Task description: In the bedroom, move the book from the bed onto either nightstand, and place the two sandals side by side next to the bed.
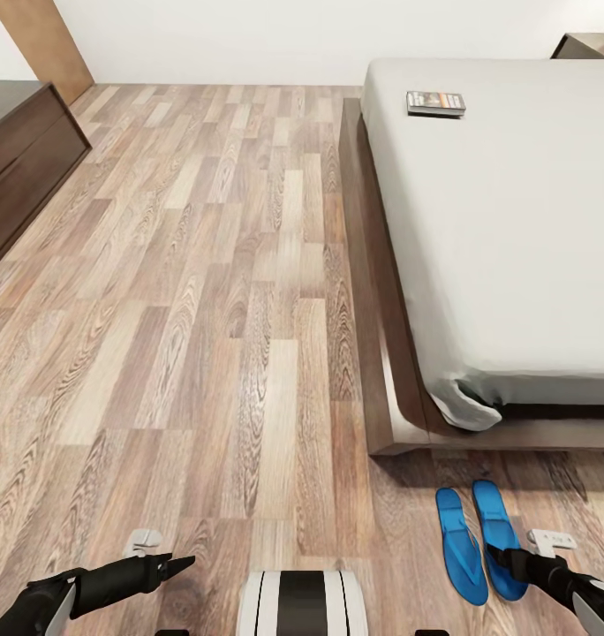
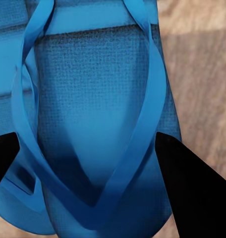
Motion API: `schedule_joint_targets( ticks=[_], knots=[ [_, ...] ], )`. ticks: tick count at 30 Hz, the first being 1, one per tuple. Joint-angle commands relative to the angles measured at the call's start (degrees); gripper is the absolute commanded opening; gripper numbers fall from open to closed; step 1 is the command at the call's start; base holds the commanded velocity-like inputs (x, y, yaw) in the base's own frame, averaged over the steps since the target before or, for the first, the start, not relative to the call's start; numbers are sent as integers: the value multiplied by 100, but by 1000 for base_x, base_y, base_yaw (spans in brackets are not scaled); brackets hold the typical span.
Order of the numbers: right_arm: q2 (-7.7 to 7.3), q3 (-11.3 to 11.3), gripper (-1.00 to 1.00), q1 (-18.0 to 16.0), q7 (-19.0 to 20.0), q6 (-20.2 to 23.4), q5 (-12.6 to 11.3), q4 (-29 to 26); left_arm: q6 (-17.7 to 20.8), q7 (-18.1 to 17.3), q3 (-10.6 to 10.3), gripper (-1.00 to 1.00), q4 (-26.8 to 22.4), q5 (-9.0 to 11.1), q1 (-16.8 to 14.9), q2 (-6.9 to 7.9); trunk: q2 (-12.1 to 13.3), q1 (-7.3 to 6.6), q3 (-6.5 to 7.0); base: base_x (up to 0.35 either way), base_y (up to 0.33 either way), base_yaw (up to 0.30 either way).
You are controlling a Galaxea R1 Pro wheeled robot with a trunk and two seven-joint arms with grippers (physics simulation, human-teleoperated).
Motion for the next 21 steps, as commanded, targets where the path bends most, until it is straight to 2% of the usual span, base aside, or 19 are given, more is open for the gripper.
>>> schedule_joint_targets(
  ticks=[1, 21],
  knots=[
    [-5, 47, -100, -4, 13, -28, -55, 8, 60, -41, 51, 100, -7, -46, -5, -6, -1, -1, -3, 0, 0, 0],
    [-5, 47, -100, -4, 5, -59, -46, 8, 60, -41, 44, 100, -7, -46, 0, -6, -1, -1, -3, 0, -23, 0]
  ],
)
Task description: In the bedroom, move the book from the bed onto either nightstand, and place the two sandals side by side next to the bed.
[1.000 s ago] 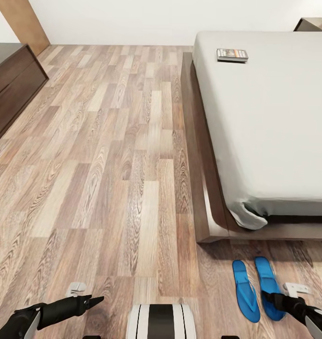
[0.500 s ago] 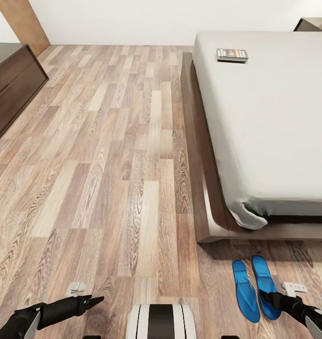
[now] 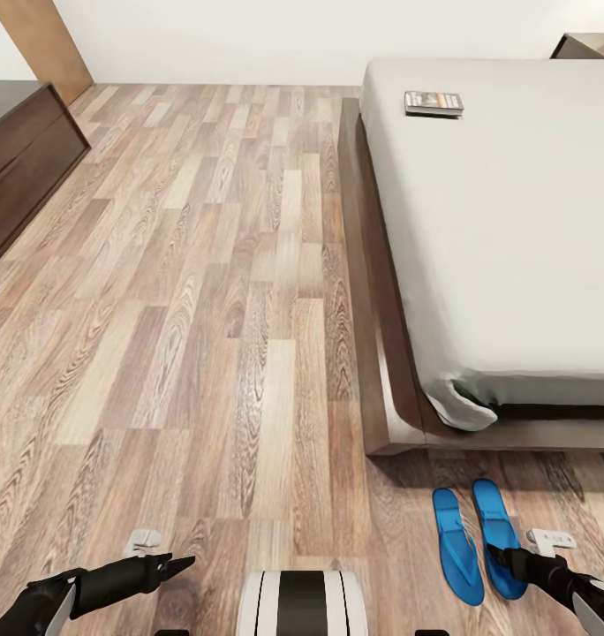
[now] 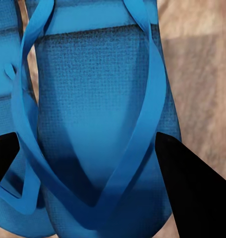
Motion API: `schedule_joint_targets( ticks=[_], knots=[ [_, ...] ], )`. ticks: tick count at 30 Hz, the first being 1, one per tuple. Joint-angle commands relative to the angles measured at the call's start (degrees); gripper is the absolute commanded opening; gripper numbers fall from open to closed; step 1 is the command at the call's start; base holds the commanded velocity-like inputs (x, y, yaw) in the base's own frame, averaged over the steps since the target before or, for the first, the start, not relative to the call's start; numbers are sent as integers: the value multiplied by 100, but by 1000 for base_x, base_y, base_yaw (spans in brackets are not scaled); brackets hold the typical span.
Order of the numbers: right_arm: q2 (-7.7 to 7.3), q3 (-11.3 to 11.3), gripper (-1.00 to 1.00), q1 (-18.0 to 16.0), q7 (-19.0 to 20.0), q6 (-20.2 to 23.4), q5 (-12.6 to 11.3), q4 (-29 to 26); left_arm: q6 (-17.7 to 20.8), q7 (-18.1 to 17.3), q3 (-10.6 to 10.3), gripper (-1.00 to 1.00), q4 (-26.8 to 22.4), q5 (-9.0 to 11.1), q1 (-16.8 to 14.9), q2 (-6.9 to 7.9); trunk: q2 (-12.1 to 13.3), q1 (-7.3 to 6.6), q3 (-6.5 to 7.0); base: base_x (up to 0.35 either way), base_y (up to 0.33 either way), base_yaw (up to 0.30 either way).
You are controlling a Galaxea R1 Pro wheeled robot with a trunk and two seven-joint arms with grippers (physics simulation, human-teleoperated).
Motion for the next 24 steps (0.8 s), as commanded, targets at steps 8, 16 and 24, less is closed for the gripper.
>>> schedule_joint_targets(
  ticks=[8, 16, 24],
  knots=[
    [-5, 47, -100, -4, 4, -26, -55, 9, 60, -41, 49, 100, -8, -47, -7, -6, -8, 12, -114, 0, 0, 0],
    [-5, 47, -100, -4, 4, -32, -55, 9, 60, -41, 40, 100, -10, -55, -8, -6, -8, 12, -114, 0, -83, 0],
    [-5, 47, -100, -4, 4, -39, -55, 9, 60, -41, 48, 100, -8, -55, -7, -6, -8, 12, -114, 0, -100, 0]
  ],
)
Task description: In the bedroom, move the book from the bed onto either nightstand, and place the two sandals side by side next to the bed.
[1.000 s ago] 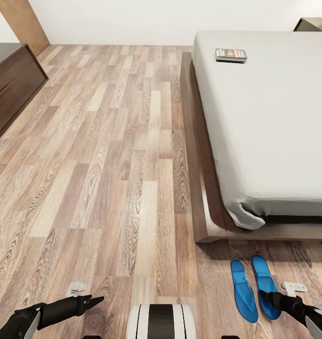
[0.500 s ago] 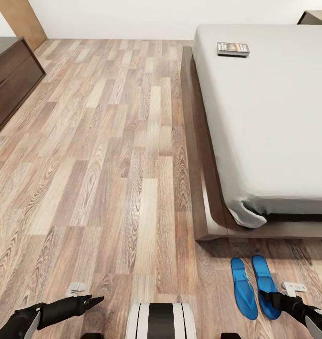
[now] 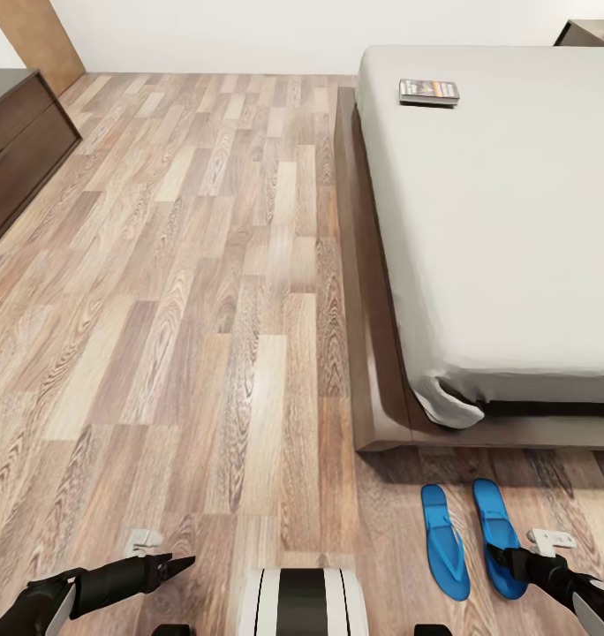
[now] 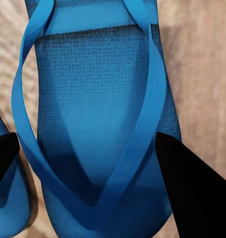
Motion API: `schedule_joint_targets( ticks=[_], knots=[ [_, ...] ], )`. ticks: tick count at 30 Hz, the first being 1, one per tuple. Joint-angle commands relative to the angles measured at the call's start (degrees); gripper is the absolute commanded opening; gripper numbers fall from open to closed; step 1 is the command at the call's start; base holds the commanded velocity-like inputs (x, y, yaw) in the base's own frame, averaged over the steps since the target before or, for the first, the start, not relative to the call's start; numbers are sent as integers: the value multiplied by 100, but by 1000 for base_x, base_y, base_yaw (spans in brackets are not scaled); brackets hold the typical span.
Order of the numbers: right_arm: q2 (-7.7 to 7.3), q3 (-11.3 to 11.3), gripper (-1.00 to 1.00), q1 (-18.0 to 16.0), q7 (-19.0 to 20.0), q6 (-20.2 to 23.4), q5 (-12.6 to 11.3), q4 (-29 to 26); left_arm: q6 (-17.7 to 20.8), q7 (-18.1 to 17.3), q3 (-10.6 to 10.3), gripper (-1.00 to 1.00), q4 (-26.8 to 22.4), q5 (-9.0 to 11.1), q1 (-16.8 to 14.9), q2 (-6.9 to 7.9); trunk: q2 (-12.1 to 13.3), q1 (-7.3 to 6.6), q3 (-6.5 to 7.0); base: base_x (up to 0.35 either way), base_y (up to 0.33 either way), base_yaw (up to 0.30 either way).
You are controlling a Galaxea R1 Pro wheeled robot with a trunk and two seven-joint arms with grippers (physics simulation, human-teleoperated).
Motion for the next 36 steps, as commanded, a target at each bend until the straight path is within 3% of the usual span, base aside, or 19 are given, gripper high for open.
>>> schedule_joint_targets(
  ticks=[1, 7, 25, 31, 36],
  knots=[
    [-5, 48, -100, -4, 13, -24, -56, 9, 60, -41, 48, 100, -6, -47, -4, -6, -1, -1, -3, 0, -5, 0],
    [-5, 48, -100, -4, 11, -24, -56, 9, 60, -46, 45, 100, -7, -39, -3, -6, -1, -1, -3, 0, -1, 0],
    [-5, 48, -100, -4, -6, -30, -56, 6, 62, -48, 48, 100, -6, -38, -4, -6, -23, 40, -358, 0, 0, 0],
    [-5, 48, -100, -4, -490, -40, -56, 0, 60, -50, 48, 100, -6, -38, -2, -6, -23, 40, -358, 0, 0, 0],
    [-5, 48, -100, -4, -583, -42, -56, 0, 61, -50, 48, 100, -6, -38, -3, -6, -23, 40, -358, 0, 0, 0]
  ],
)
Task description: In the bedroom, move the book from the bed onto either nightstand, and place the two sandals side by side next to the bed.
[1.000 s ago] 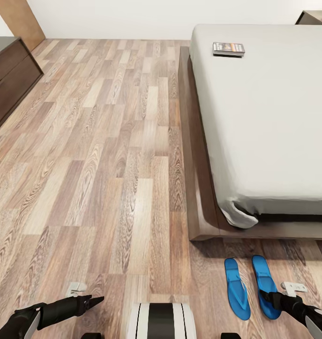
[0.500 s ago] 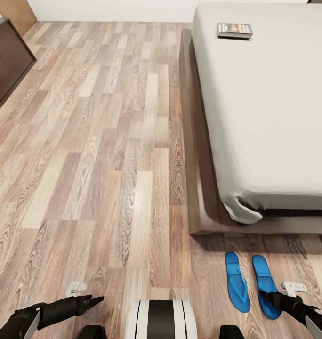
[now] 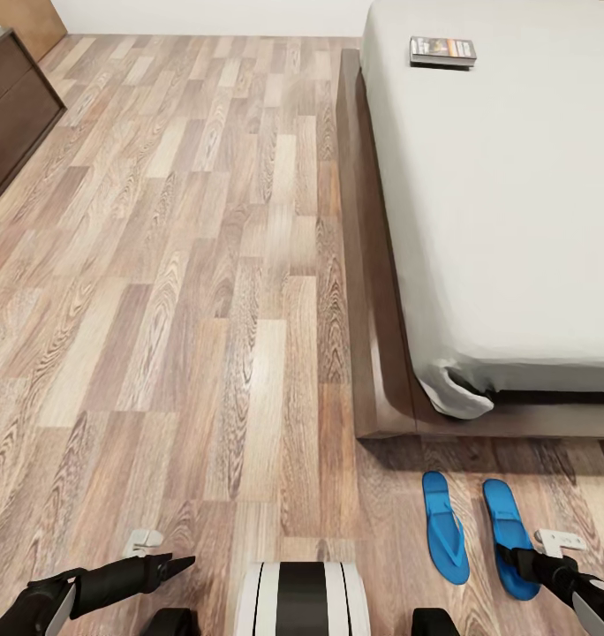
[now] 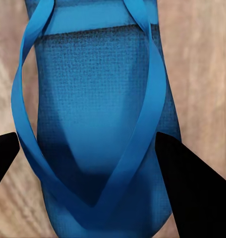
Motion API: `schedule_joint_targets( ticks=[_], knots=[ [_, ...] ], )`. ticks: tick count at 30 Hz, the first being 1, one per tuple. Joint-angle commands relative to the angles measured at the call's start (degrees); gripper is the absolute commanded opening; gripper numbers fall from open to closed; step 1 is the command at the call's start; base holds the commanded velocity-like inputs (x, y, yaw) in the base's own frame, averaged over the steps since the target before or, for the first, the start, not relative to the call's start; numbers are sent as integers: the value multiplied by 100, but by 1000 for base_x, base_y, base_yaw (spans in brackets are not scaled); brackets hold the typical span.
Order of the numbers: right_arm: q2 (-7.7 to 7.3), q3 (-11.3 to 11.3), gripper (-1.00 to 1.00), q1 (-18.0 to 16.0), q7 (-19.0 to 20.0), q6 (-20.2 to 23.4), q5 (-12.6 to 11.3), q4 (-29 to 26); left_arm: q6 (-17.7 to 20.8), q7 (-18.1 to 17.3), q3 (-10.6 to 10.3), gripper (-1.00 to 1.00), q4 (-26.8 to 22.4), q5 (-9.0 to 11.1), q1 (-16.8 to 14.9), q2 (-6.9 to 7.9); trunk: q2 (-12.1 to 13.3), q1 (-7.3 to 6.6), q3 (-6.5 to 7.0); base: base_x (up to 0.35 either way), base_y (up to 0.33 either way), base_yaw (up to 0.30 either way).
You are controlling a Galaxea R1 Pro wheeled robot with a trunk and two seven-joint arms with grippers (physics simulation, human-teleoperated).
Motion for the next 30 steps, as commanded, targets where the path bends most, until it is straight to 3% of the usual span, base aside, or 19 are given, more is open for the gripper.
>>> schedule_joint_targets(
  ticks=[1, 30],
  knots=[
    [-5, 48, -100, -4, 11, -22, -64, 9, 60, -41, 48, 100, -7, -47, -4, -6, -1, -1, -3, 0, 0, 0],
    [-5, 57, -100, -4, 4, -23, -64, 9, 59, -32, 48, 100, -6, -47, -3, -6, -1, -1, -3, 38, 65, 0]
  ],
)
